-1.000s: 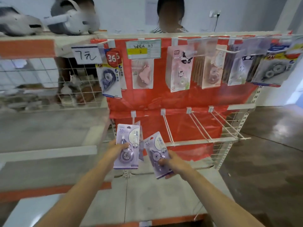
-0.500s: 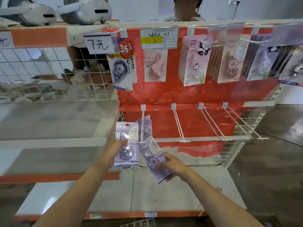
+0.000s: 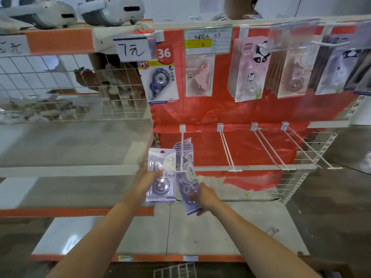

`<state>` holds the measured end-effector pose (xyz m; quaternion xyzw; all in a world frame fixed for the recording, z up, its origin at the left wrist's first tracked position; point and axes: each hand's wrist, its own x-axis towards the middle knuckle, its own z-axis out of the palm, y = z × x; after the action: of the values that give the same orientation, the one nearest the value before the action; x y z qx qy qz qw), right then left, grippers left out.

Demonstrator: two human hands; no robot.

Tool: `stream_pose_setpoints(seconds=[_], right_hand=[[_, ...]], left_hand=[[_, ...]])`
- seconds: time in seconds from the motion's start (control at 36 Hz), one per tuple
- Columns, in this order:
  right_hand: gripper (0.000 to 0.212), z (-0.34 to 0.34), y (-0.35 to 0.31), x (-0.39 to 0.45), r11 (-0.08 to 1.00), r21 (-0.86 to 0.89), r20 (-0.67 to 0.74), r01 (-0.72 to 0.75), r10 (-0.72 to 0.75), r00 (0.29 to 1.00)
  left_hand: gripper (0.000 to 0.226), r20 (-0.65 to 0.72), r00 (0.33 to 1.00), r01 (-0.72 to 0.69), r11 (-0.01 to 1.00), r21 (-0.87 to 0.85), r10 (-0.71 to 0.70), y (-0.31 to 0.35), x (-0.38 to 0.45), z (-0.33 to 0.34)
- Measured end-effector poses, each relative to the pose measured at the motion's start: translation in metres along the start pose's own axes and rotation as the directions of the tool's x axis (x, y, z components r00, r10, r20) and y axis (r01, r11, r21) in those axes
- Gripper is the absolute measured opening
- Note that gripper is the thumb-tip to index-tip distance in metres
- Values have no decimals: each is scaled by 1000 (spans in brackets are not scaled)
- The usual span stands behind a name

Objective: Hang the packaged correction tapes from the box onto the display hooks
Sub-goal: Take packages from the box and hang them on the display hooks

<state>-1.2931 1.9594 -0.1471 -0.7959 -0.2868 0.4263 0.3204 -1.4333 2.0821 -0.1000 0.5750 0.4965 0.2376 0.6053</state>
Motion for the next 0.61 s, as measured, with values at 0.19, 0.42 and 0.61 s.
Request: stream_pose_setpoints(seconds=[0.19, 0.42, 0.61], right_hand=[[37, 4, -4, 24, 981, -194, -152, -29, -1, 988], [36, -6, 7, 25, 805, -592, -197, -27, -112, 974], [23, -16, -1, 5, 995, 53, -56, 88, -85, 995]], left_hand=[[20, 33, 999, -21, 1000, -18, 21, -6, -10, -15], [19, 26, 999, -20, 999, -31, 20, -8, -13, -11], [20, 119, 991, -61, 998, -15, 62, -5, -9, 17]])
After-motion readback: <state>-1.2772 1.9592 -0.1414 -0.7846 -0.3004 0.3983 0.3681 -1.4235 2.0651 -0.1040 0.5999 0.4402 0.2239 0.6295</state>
